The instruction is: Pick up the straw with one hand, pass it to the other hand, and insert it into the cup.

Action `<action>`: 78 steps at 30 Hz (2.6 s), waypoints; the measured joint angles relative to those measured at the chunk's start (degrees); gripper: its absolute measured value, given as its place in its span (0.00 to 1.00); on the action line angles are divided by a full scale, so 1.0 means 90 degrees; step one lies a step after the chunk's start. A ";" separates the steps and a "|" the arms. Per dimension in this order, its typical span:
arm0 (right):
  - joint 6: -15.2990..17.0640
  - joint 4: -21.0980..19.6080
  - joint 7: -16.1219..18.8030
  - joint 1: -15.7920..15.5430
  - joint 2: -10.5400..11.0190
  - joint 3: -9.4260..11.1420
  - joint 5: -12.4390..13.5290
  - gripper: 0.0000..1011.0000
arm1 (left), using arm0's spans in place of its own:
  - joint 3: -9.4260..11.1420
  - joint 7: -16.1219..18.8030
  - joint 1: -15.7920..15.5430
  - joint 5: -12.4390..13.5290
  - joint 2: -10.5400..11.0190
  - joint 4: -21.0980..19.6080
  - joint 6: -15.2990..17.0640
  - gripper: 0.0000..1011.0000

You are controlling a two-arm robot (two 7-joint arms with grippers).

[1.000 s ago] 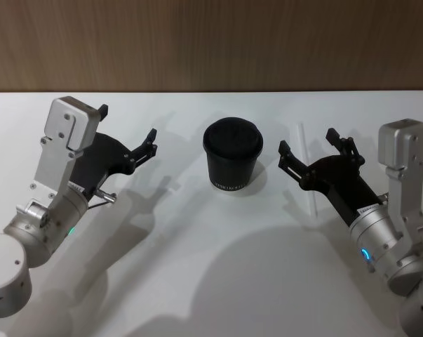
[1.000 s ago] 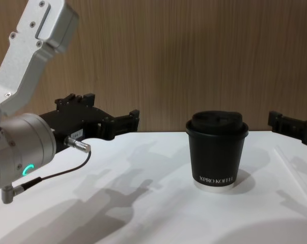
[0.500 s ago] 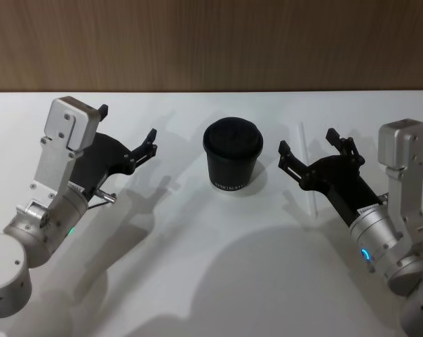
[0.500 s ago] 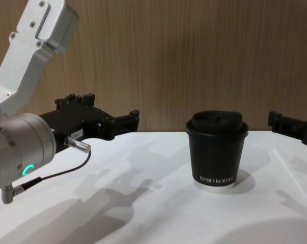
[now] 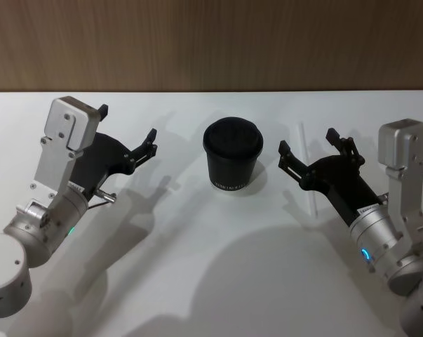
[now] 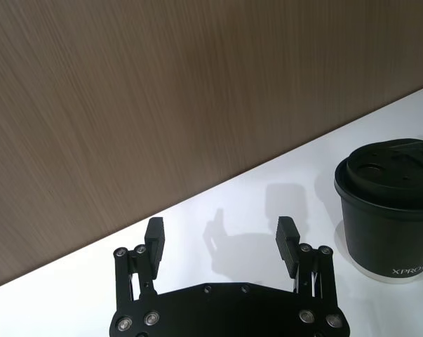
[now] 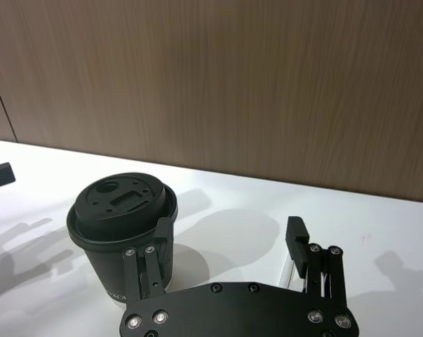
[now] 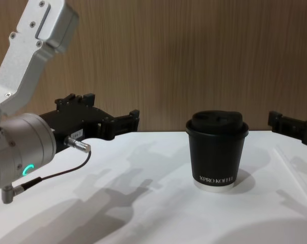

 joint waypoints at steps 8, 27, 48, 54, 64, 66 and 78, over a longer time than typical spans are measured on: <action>0.0000 0.0001 0.0000 0.0000 -0.0002 0.0003 -0.0001 0.99 | 0.0000 0.0000 0.0000 0.0000 0.0000 0.0000 0.0000 0.99; 0.0300 0.0248 -0.0514 0.0067 -0.0066 0.0177 -0.0419 0.99 | 0.0000 0.0000 0.0000 0.0000 0.0000 0.0000 0.0000 0.99; 0.0653 0.0742 -0.0679 0.0252 -0.0209 0.0153 -0.0748 0.99 | 0.0000 0.0000 0.0000 0.0000 0.0000 0.0000 0.0000 0.99; 0.0706 0.0824 -0.0604 0.0281 -0.0251 0.0156 -0.0736 0.99 | 0.0000 0.0000 0.0000 0.0000 0.0000 0.0000 0.0000 0.99; 0.0865 0.0992 -0.0500 0.0305 -0.0344 0.0181 -0.0678 0.99 | 0.0000 0.0000 0.0000 0.0000 0.0000 0.0000 0.0000 0.99; 0.0890 0.1016 -0.0492 0.0307 -0.0359 0.0185 -0.0672 0.99 | 0.0000 0.0000 0.0000 0.0000 0.0001 0.0000 0.0000 0.99; 0.0944 0.1170 -0.0415 0.0336 -0.0457 0.0225 -0.0648 0.99 | 0.0000 0.0000 0.0000 0.0000 0.0000 0.0000 0.0000 0.99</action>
